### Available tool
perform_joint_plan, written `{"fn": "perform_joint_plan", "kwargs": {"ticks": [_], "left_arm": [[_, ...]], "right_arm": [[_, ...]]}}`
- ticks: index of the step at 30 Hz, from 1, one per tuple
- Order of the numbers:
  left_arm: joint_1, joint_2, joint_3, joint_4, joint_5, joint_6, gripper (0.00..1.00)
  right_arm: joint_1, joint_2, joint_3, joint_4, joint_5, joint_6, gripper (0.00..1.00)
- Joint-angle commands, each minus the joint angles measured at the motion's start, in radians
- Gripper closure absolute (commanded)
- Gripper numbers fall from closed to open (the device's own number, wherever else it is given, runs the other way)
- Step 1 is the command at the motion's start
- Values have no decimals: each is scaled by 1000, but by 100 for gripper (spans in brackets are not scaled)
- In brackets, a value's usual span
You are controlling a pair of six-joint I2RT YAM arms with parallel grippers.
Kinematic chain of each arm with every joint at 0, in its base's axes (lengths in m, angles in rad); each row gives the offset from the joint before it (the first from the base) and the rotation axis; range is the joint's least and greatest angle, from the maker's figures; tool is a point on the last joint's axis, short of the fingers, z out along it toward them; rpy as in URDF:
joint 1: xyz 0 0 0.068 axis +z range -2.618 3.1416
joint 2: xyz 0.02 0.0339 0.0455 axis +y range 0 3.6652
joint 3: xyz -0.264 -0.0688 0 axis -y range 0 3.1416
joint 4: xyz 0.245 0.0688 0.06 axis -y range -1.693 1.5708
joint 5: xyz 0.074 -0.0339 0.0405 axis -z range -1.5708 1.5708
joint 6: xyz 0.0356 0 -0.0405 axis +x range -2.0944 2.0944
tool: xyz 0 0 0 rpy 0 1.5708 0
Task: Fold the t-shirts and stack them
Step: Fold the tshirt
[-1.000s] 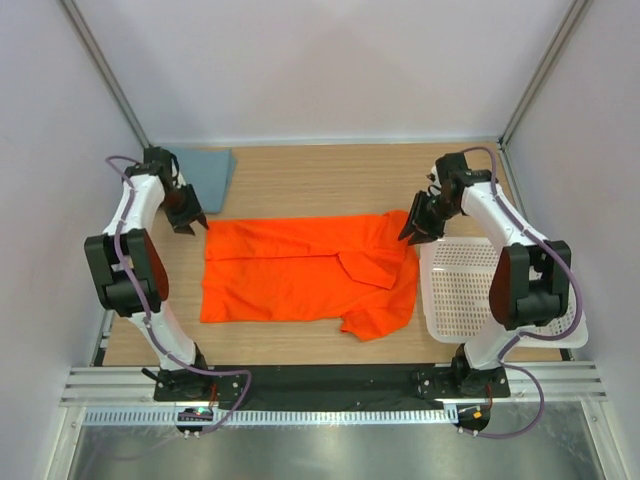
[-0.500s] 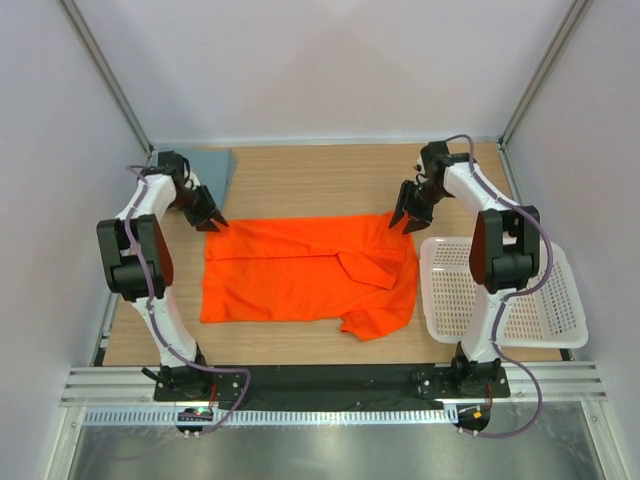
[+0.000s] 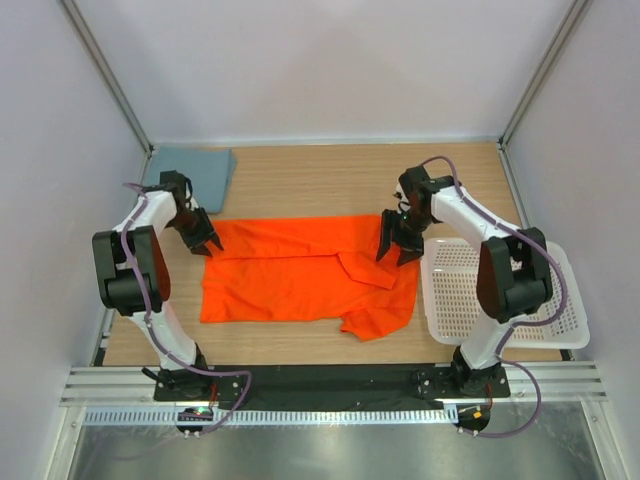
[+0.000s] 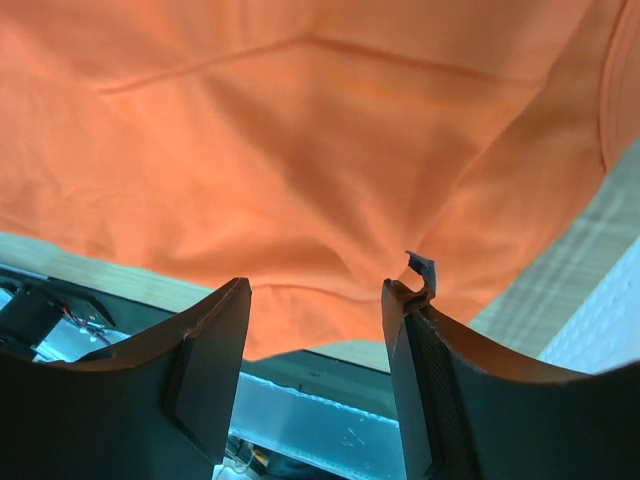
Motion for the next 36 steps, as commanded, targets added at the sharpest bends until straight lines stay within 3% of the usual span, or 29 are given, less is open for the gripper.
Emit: {"fn": "perform_joint_plan", "kwargs": {"ticks": [1, 8, 19, 25, 30, 36], "left_arm": [[-1, -55, -19, 35, -63, -14, 63], [2, -47, -29, 42, -177, -5, 64], [7, 16, -15, 61, -197, 2, 62], [7, 53, 11, 61, -174, -1, 67], [6, 56, 11, 72, -157, -13, 79], [4, 33, 8, 52, -177, -8, 82]], "right_arm": [[-4, -108, -52, -5, 31, -10, 38], [7, -147, -110, 7, 47, -2, 38], [22, -133, -107, 12, 53, -2, 38], [25, -121, -101, 16, 42, -7, 38], [25, -107, -104, 18, 36, -7, 38], [31, -92, -109, 13, 66, -5, 38]]}}
